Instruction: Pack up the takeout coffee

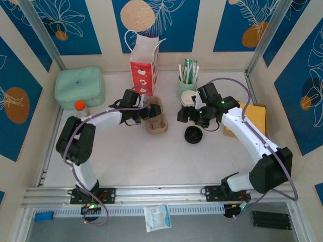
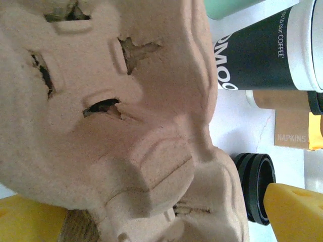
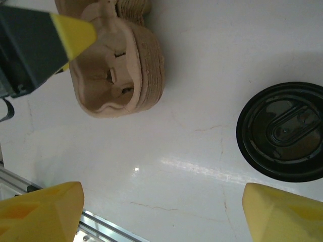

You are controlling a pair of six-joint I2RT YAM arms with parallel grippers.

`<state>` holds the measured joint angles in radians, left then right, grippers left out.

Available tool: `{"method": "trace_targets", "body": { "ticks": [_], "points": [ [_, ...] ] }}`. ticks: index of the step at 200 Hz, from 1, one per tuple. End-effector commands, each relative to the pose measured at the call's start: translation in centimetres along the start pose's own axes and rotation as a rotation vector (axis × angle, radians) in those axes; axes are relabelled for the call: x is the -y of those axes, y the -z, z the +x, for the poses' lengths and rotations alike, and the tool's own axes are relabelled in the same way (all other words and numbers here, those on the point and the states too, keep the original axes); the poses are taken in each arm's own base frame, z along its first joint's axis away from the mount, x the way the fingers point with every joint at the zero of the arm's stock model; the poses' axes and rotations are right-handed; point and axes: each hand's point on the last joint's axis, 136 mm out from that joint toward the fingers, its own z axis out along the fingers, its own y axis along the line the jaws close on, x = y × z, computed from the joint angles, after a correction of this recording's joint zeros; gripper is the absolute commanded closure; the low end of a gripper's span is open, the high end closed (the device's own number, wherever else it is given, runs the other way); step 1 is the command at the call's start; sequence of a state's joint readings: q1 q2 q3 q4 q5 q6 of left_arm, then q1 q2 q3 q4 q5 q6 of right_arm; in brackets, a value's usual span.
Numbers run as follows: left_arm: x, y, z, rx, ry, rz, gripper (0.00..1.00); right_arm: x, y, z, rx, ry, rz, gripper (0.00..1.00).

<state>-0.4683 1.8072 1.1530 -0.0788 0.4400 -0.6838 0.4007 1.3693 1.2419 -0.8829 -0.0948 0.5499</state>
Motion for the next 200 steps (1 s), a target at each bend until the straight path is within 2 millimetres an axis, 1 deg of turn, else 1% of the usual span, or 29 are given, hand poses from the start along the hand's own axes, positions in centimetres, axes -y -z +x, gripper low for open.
{"method": "trace_targets", "body": {
  "ticks": [1, 17, 32, 55, 79, 100, 140, 160, 181, 200],
  "points": [
    [1.2, -1.0, -1.7, 0.031, -0.025, 0.016, 0.01, -0.2, 0.4, 0.9, -0.021, 0.003, -0.029, 0.18],
    [1.6, -1.4, -1.9, 0.023, -0.033, 0.021, 0.01, -0.3, 0.4, 1.0, -0.022, 0.002, -0.033, 0.18],
    [1.7, -1.3, -1.9, 0.016, -0.046, 0.018, 0.01, -0.5, 0.3, 1.0, -0.023, 0.001, -0.037, 0.18],
    [2.0, 0.0, -1.7, 0.011, -0.080, 0.002, 0.00, -0.8, 0.4, 0.9, -0.023, 0.003, -0.043, 0.18],
    [2.7, 2.1, -1.8, 0.021, -0.110, -0.007, 0.01, -1.2, 0.6, 0.6, -0.020, 0.009, -0.051, 0.18],
    [3.6, 4.6, -2.4, 0.051, -0.135, -0.010, 0.01, -1.6, 0.7, 0.4, -0.018, 0.019, -0.055, 0.18],
    [4.8, 9.5, -5.1, 0.134, -0.186, -0.056, 0.01, -2.6, 1.1, 0.1, -0.003, 0.027, -0.071, 0.18],
    [5.3, 11.5, -6.4, 0.171, -0.203, -0.084, 0.01, -3.2, 1.0, 0.2, 0.000, 0.034, -0.076, 0.18],
    [5.6, 13.0, -7.0, 0.193, -0.215, -0.111, 0.01, -3.6, 0.5, 0.4, -0.012, 0.036, -0.069, 0.20],
    [6.0, 13.9, -6.9, 0.204, -0.219, -0.110, 0.01, -3.7, -0.5, 0.8, -0.029, 0.031, -0.051, 0.21]
  ]
}}
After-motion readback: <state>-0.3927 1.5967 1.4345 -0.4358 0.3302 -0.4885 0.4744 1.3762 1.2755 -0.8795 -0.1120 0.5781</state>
